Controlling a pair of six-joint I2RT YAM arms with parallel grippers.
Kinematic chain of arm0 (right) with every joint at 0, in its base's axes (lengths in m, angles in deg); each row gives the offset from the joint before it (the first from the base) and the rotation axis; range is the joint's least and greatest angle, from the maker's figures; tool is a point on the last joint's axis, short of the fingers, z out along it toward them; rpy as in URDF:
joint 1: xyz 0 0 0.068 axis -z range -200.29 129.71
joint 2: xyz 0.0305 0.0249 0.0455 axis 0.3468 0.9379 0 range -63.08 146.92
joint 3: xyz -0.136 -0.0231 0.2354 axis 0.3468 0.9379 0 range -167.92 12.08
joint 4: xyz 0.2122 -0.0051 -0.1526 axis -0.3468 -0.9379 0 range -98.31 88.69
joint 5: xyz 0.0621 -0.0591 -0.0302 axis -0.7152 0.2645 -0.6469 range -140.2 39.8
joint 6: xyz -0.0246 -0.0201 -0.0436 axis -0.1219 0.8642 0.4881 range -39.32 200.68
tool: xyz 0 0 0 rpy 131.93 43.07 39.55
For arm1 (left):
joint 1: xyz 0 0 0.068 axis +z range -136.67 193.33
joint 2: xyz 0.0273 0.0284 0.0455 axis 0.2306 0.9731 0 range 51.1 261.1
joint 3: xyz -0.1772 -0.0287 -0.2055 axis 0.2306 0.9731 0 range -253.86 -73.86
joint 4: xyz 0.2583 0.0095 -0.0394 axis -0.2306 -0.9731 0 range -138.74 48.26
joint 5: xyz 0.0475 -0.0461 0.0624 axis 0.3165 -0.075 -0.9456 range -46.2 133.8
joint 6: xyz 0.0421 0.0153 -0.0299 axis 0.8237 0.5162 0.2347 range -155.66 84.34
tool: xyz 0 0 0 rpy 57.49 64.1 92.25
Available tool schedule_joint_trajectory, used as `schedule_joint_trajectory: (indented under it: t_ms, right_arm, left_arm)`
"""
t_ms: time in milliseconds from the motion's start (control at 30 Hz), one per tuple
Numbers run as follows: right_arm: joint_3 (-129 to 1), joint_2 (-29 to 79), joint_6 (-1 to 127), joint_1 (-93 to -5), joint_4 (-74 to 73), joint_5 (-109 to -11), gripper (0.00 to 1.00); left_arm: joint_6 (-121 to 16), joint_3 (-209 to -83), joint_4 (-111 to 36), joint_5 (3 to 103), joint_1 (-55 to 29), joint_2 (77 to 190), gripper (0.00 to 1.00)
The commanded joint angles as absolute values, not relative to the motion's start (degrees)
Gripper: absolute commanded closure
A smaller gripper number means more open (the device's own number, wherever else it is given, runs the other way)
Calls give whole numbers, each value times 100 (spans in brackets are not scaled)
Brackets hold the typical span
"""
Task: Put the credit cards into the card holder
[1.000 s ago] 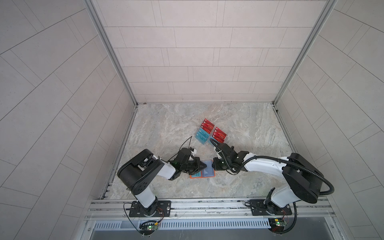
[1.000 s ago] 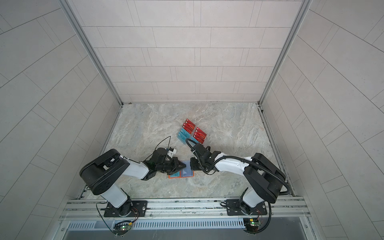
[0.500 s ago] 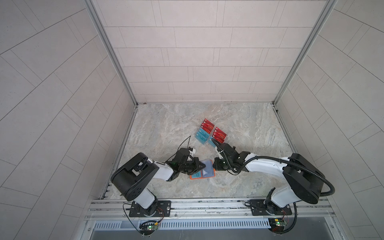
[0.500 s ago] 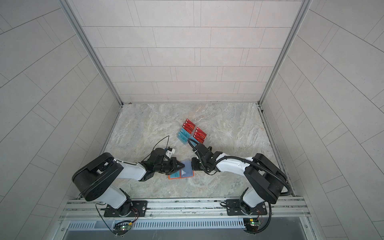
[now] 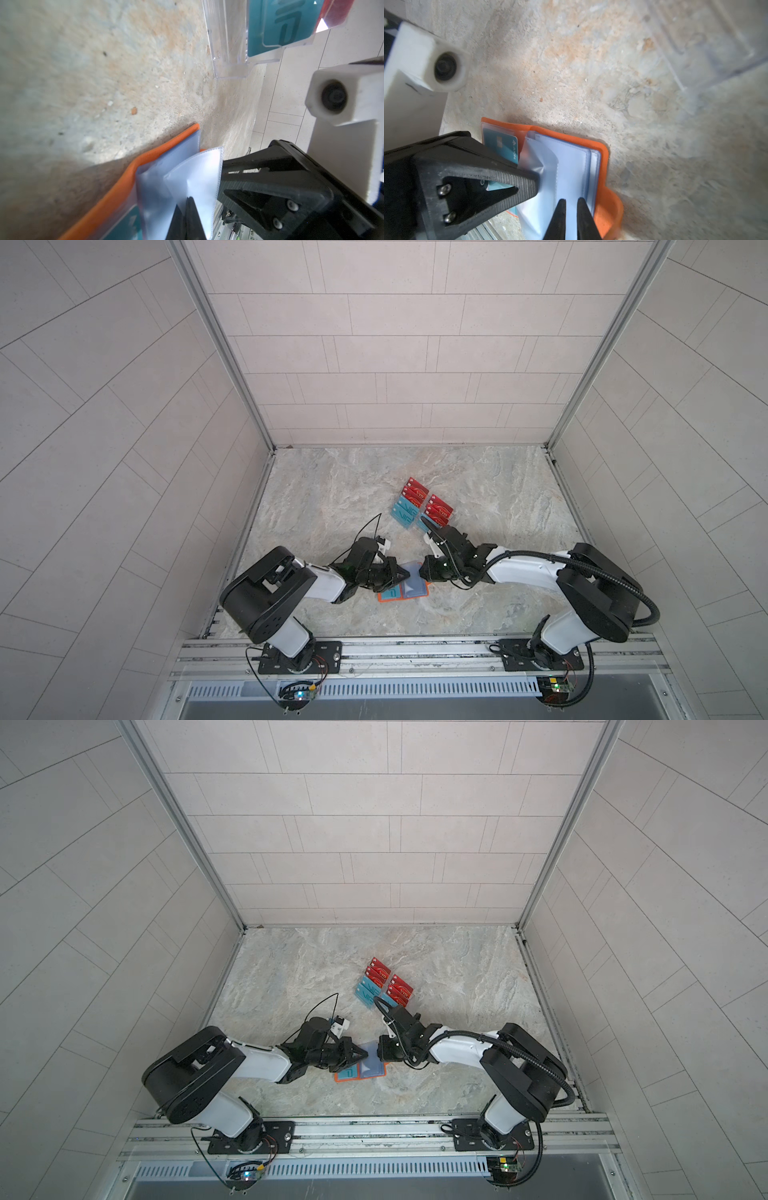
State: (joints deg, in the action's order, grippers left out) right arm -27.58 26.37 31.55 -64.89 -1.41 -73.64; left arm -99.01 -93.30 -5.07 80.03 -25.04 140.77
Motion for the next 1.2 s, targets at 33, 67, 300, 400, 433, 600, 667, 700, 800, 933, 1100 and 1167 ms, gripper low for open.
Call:
schedule_joint_trajectory:
  t_ms: [33, 67, 300, 400, 433, 600, 667, 700, 800, 933, 1100, 1167]
  right_arm:
    - [-2642, 2774, 2973, -6494, 178, -7593, 85]
    - [-2634, 2800, 2947, -6502, 242, -7647, 85]
    - [-2562, 2859, 2786, -6494, 617, -7953, 85]
    - [-2572, 2874, 2757, -6495, 688, -8038, 85]
    - [-2556, 2880, 2734, -6499, 749, -8078, 85]
    - [-2519, 2951, 2621, -6494, 935, -8192, 86]
    - [-2493, 2948, 2567, -6497, 1035, -8228, 85]
    - [-2497, 2951, 2552, -6494, 1054, -8243, 85]
    - [-2494, 2953, 2527, -6495, 1081, -8279, 85]
    - [-2491, 2964, 2513, -6497, 1209, -8366, 84]
    - [-2579, 3001, 2544, -6494, 1211, -8558, 84]
    - [-2605, 3042, 2544, -6502, 1226, -8644, 84]
  left_arm:
    - [-9815, -9240, -354, 8072, -2481, 14003, 96]
    - [-9823, -9240, -335, 8085, -2481, 13999, 95]
    - [-9824, -9232, -322, 8133, -2481, 13921, 90]
    - [-9846, -9233, -324, 8150, -2481, 13921, 84]
    - [-9848, -9240, -324, 8166, -2481, 13922, 81]
    - [-9835, -9292, -519, 8169, -2481, 13811, 67]
    - [-9824, -9336, -661, 8173, -2482, 13716, 58]
    - [-9816, -9345, -759, 8177, -2481, 13652, 55]
    - [-9598, -9471, -1517, 8124, -2481, 13374, 50]
    - [-9278, -9685, -2588, 7963, -2481, 13055, 45]
    - [-8866, -9980, -3805, 7692, -2481, 12563, 40]
    - [-8700, -10093, -4202, 7659, -2481, 12452, 39]
